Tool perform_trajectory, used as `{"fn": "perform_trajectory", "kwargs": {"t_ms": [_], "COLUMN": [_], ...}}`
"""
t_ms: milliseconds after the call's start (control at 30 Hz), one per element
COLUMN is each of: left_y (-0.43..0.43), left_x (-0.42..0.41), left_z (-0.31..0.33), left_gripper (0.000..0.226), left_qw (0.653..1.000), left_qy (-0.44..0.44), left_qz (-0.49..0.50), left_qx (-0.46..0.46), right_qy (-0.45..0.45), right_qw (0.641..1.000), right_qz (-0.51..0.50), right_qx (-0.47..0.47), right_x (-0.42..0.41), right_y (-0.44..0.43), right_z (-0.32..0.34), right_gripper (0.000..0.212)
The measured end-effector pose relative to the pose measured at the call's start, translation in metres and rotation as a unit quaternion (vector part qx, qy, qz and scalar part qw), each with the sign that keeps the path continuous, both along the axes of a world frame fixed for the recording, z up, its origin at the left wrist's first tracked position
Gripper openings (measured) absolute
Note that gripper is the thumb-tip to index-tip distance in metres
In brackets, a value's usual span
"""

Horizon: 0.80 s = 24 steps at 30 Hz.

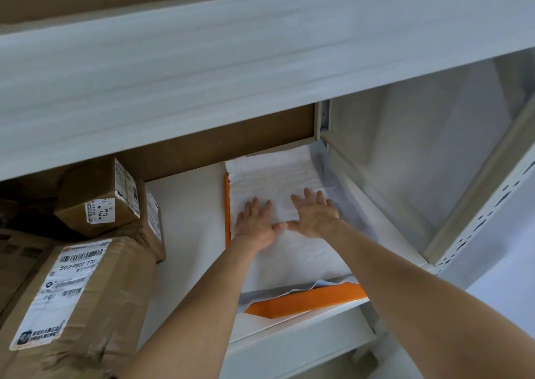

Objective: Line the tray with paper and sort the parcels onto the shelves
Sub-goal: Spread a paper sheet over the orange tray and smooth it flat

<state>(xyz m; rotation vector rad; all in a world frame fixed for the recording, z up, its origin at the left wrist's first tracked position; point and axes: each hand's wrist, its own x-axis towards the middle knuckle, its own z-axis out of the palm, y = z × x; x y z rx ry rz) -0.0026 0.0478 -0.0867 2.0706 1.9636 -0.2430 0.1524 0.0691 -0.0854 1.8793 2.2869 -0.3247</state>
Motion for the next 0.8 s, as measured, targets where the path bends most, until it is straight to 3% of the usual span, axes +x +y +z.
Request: {"fn": "perform_trajectory", "kwargs": {"t_ms": [167,267,367,467,567,667,800], "left_y": [-0.002,-0.003,-0.008,-0.018,-0.029,-0.043,-0.064], "left_x": [-0.003,-0.003,-0.001,0.000,-0.006,-0.006,0.010], "left_z": [-0.007,-0.003,0.000,0.001,0.005,0.016,0.018], "left_gripper": [0.073,0.077,0.081,0.082,0.085,0.088,0.083], "left_qw": [0.999,0.998,0.999,0.997,0.996,0.996,0.993], "left_qy": [0.012,0.013,-0.004,0.017,0.024,0.016,-0.006], "left_qz": [-0.016,-0.007,-0.031,-0.064,-0.043,-0.048,-0.092], "left_qx": [-0.047,-0.054,-0.033,-0.049,-0.074,-0.080,-0.079], "right_qy": [0.000,0.009,0.026,0.022,-0.013,-0.024,0.028], "right_qw": [0.999,0.999,1.000,0.996,0.994,0.997,0.997], "right_qz": [-0.016,-0.048,-0.007,0.048,0.032,0.032,0.069], "right_qx": [-0.041,-0.021,-0.009,-0.076,-0.103,-0.064,-0.031], "right_x": [0.013,0.016,0.019,0.028,0.043,0.050,0.042], "right_y": [-0.003,-0.007,-0.012,-0.021,-0.029,-0.037,-0.054], "right_z": [-0.012,-0.009,-0.003,0.003,0.007,0.015,0.019], "right_gripper": [0.081,0.082,0.086,0.091,0.092,0.089,0.086]}}
